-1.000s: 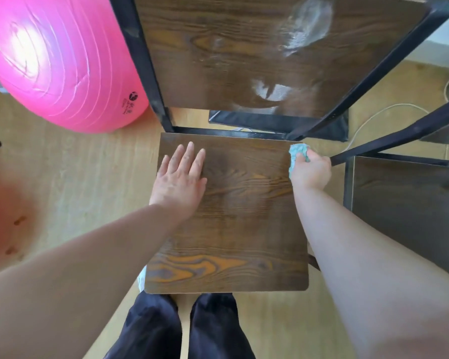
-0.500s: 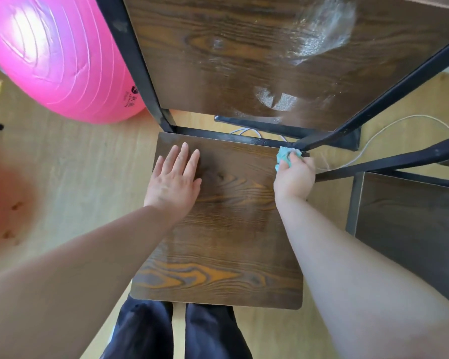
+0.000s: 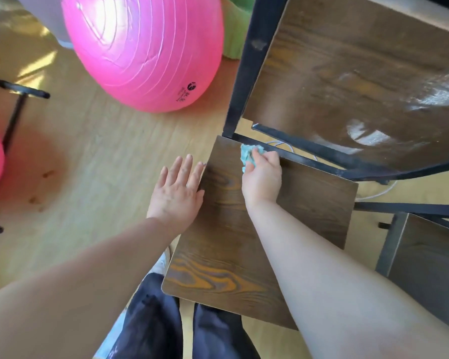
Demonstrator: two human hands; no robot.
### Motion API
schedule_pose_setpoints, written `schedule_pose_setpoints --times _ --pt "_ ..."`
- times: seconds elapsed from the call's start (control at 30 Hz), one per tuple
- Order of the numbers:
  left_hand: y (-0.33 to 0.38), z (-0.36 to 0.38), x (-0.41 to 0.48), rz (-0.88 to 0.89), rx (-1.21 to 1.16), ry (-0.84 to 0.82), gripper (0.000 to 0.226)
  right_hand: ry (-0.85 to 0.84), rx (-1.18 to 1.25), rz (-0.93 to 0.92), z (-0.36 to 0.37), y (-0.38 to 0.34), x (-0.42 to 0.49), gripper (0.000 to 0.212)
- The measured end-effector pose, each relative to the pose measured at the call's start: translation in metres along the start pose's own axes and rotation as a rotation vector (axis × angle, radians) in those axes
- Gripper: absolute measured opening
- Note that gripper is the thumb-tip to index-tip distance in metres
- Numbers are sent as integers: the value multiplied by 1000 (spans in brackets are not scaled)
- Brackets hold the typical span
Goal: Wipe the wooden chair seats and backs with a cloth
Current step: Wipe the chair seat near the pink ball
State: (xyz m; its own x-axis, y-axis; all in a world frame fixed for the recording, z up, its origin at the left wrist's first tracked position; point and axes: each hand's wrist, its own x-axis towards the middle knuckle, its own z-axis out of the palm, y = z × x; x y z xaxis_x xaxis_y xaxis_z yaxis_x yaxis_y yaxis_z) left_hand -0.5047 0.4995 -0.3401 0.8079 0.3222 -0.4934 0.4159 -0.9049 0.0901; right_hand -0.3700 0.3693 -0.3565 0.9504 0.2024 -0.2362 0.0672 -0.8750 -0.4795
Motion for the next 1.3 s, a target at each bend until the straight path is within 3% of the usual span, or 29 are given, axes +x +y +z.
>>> schedule_pose_setpoints --times 0.2,0.47,0.63,0.97,1.3 --pt "-27 0 -5 -13 -27 -3 63 -50 -93 -282 35 -45 -2 39" --pt "-54 1 -15 6 -35 -26 64 -48 -127 -279 43 -57 1 40" --pt "-66 -5 -21 -1 -55 -13 64 -142 -152 -295 38 -59 -7 36" --pt "-69 -18 -36 40 -61 16 64 -292 -100 -428 40 -22 -118 35" --pt "-53 1 -53 102 -15 -18 63 -376 -74 -439 40 11 -191 36"
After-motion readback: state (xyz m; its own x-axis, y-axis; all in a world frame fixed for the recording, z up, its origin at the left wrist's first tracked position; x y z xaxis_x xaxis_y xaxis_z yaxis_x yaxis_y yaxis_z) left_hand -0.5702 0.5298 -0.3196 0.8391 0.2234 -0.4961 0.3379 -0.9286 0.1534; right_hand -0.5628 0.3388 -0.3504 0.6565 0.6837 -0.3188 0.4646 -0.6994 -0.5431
